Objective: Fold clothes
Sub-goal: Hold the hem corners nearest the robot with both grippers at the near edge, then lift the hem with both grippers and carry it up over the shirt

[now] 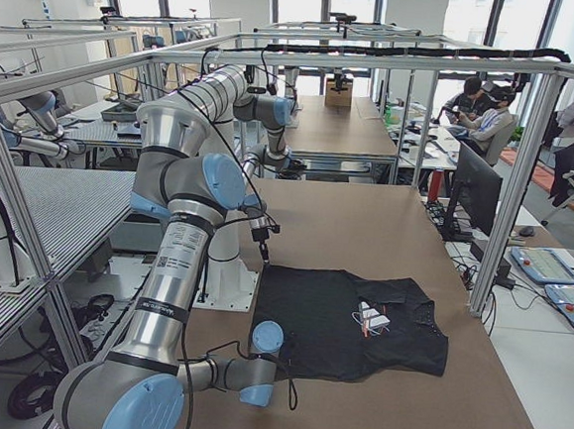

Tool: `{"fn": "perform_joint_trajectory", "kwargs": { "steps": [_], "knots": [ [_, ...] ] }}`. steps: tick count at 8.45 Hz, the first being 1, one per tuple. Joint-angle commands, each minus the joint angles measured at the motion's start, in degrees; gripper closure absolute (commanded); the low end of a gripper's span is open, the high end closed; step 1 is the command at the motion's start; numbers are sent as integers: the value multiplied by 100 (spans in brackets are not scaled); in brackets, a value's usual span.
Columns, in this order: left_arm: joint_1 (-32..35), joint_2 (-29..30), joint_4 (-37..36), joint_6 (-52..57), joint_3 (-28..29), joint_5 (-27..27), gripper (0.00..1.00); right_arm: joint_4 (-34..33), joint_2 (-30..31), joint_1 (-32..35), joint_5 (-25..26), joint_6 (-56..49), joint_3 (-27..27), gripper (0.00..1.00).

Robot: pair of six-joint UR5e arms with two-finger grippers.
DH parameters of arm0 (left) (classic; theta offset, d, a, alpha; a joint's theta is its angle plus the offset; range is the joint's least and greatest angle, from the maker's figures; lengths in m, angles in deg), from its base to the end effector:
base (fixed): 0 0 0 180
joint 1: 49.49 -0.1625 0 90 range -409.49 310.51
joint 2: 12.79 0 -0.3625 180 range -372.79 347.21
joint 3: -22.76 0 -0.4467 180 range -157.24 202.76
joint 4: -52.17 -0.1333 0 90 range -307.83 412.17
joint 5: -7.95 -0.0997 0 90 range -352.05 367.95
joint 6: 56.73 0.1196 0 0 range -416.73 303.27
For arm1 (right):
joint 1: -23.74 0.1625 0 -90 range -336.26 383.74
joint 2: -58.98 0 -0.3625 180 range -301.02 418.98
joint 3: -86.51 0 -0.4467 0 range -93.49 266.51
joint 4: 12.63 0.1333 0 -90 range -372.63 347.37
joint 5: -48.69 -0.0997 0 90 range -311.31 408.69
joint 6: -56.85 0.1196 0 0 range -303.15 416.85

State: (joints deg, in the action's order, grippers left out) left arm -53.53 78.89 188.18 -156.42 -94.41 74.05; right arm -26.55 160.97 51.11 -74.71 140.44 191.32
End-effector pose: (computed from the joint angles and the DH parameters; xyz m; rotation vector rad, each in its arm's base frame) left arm 0.5450 -0.1437 0.2416 0.1999 1.3232 -0.3557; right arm -0.4024 -0.2843 0.4165 -0.0773 -1.4080 -0.0980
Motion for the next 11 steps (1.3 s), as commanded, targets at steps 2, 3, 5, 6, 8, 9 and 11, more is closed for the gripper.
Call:
{"fn": "perform_joint_trajectory", "kwargs": {
  "steps": [2, 3, 5, 6, 8, 9, 11],
  "knots": [
    [421, -1412, 30, 28, -1471, 518, 100, 20, 41, 625, -1006, 17, 539, 100],
    [395, -1590, 31, -7, -1710, 527, 100, 55, 58, 1012, -1777, 26, 688, 100],
    [133, -1592, 40, -16, -1974, 527, 100, 1226, 41, 1191, -2442, 1118, 734, 100],
    [-78, -1592, 31, -16, -2193, 519, 100, 1651, 49, 1192, -2574, 1456, 734, 100],
    [-508, -1601, 48, -51, -2676, 519, 100, 1900, 32, 1192, -2838, 1695, 734, 100],
    [-728, -1592, 66, -94, -2836, 501, 100, 2041, 23, 1192, -2979, 1905, 734, 100],
    [-617, -1601, 49, -86, -2837, 413, 100, 2086, -273, 1305, -2928, 2004, 568, 100]
  ]
}}
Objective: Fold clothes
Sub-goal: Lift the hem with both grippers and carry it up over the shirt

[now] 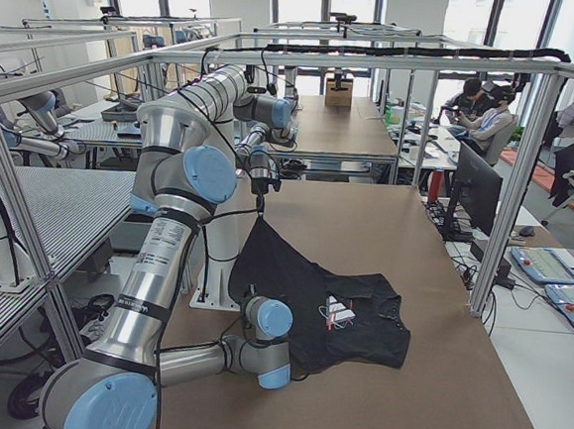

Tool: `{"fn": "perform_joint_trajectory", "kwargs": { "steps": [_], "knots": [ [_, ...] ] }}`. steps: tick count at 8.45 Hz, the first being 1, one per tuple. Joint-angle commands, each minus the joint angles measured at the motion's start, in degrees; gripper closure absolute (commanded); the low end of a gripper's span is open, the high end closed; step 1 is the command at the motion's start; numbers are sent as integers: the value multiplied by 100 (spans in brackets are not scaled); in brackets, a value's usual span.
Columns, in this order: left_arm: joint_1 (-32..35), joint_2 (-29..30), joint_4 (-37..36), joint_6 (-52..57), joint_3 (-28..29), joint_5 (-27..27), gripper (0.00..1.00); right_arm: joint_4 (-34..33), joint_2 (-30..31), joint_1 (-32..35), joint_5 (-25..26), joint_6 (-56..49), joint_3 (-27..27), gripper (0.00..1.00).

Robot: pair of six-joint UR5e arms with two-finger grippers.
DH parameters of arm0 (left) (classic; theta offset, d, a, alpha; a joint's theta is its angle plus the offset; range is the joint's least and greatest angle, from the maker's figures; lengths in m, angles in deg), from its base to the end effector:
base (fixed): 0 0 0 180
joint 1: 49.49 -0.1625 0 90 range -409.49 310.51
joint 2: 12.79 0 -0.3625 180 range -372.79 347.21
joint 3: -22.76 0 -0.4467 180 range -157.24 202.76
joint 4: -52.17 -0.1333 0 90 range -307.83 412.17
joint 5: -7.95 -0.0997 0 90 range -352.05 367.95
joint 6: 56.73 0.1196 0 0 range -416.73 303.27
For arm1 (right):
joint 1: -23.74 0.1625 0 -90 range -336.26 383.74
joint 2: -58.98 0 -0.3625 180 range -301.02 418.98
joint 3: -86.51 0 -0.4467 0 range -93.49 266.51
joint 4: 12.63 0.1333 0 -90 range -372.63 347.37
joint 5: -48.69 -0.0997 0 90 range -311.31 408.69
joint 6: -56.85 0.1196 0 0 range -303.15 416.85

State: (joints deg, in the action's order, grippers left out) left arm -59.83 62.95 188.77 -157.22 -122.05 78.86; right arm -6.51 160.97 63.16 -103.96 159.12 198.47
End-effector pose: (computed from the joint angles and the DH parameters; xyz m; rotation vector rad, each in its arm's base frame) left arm 0.3929 -0.1036 0.1295 -0.0105 1.5292 -0.2553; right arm -0.2839 -0.2684 0.3287 -0.3271 -1.6786 -0.3417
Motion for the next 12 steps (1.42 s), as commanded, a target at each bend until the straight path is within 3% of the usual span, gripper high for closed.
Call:
{"fn": "perform_joint_trajectory", "kwargs": {
  "steps": [1, 4, 6, 9, 12],
  "knots": [
    [302, 11, -11, -6, -56, -111, 100, 64, -641, 310, 7, 92, -444, 100],
    [1048, 457, -28, 55, 363, 89, 100, 20, -1143, 1048, 25, 22, -1104, 100],
    [1821, 1177, -54, 55, 961, 659, 100, 3, -1505, 1234, 94, -441, -1692, 100],
    [3306, 1478, -46, 108, 1515, 2108, 100, -636, -1734, 1253, 534, -857, -1739, 100],
    [3951, 1934, -55, 248, 2147, 2428, 100, -1208, -2111, 1270, 1182, -866, -1739, 100]
  ]
}}
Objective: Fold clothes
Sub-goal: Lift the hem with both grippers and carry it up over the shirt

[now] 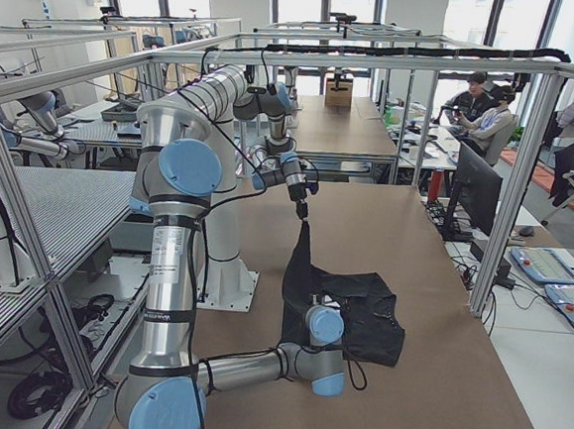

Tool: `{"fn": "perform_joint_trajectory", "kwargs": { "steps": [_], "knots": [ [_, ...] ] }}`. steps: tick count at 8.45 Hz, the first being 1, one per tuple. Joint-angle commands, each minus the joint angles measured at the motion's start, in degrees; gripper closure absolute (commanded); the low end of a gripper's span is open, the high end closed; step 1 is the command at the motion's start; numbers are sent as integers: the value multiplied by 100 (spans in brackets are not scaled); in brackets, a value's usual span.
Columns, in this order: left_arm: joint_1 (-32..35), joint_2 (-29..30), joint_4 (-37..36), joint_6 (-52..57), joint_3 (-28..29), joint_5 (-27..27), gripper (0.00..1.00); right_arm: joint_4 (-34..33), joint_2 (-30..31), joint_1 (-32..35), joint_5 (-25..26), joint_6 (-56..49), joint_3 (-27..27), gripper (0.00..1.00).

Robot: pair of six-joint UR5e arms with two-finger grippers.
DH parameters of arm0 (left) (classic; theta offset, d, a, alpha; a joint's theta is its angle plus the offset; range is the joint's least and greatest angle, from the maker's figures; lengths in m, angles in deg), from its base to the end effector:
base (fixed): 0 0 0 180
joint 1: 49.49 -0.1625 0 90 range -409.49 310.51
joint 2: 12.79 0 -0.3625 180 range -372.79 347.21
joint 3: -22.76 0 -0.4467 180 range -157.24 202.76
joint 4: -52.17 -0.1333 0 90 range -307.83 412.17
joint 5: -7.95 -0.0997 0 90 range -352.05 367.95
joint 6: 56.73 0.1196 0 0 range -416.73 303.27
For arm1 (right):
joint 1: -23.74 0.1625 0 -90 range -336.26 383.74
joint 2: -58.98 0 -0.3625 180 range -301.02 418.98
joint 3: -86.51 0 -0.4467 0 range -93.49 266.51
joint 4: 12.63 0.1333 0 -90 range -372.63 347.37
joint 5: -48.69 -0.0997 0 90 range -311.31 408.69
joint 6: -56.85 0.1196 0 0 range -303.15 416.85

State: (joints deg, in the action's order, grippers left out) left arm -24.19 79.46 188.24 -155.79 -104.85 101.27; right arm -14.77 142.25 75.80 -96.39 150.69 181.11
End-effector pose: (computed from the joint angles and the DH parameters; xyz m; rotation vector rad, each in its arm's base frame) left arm 0.3829 -0.3208 0.1475 0.1673 1.5063 -0.4385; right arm -0.2994 -0.4413 0.3254 0.0051 -1.6632 -0.0937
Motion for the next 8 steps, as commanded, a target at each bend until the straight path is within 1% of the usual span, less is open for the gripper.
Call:
{"fn": "perform_joint_trajectory", "kwargs": {
  "steps": [1, 2, 3, 4, 5, 6, 8],
  "knots": [
    [484, 546, -2, 114, 778, 144, 100, -653, -293, 6, 706, -24, -4, 100],
    [606, 888, -2, 123, 1121, 152, 100, -891, -311, 6, 1039, -294, -12, 100],
    [712, 1152, -10, 114, 1411, 152, 100, -1206, -320, -2, 1295, -792, -30, 100],
    [791, 1320, -10, 114, 1632, 161, 100, -1575, -320, -3, 1446, -1180, -39, 100],
    [862, 1391, -10, 114, 1738, 161, 100, -1848, -320, -3, 1552, -1454, -39, 100],
    [967, 1401, -10, 114, 1766, 178, 100, -1990, -337, -3, 1674, -1509, -47, 100],
    [1204, 1418, -2, 114, 2089, 205, 100, -2036, -363, -3, 1930, -1509, -152, 100]
  ]
}}
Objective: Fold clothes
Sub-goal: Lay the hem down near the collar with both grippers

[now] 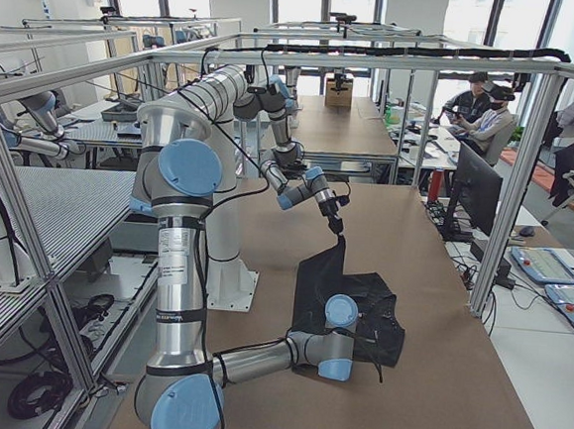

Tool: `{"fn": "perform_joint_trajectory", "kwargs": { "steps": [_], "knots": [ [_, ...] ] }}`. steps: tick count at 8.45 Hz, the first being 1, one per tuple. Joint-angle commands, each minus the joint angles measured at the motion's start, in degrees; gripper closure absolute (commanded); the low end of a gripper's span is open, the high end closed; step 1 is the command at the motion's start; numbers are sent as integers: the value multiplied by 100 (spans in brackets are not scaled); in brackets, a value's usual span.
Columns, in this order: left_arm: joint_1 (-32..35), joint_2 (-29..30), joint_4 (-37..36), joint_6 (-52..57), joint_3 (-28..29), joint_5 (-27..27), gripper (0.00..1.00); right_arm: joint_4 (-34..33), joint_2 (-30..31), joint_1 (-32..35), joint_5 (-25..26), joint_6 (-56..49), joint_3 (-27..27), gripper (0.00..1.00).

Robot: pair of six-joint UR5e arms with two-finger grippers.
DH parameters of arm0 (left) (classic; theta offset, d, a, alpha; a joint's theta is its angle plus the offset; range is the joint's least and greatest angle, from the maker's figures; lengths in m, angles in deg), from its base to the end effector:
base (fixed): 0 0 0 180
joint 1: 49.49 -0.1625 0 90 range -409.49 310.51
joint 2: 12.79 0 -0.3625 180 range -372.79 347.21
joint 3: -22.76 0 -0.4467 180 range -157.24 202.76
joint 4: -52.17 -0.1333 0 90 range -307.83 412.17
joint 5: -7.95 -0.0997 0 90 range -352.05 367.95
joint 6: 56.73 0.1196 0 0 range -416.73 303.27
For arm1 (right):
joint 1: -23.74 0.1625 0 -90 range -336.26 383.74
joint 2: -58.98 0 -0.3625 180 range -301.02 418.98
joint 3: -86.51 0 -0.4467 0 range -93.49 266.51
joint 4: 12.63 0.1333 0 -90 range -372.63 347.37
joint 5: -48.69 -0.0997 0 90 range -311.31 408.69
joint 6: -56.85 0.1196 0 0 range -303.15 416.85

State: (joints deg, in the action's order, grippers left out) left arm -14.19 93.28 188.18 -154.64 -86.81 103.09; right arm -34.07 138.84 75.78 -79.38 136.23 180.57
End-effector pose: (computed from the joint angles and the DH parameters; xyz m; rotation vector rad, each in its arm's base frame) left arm 0.4153 -0.4443 0.1692 0.2696 1.4238 -0.5564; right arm -0.3239 -0.5119 0.3227 0.2543 -1.4502 0.1079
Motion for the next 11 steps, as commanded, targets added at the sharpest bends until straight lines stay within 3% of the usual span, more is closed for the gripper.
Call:
{"fn": "perform_joint_trajectory", "kwargs": {
  "steps": [1, 6, 11],
  "knots": [
    [266, 175, 5, 87, 531, 14, 100, -107, -58, 0, 386, -71, -230, 100],
    [582, 563, 66, 263, 1534, -12, 100, -107, -233, 8, 949, -71, -722, 100],
    [670, 887, -4, 273, 1676, -12, 100, -211, -602, 70, 995, 34, -908, 100]
  ]
}}
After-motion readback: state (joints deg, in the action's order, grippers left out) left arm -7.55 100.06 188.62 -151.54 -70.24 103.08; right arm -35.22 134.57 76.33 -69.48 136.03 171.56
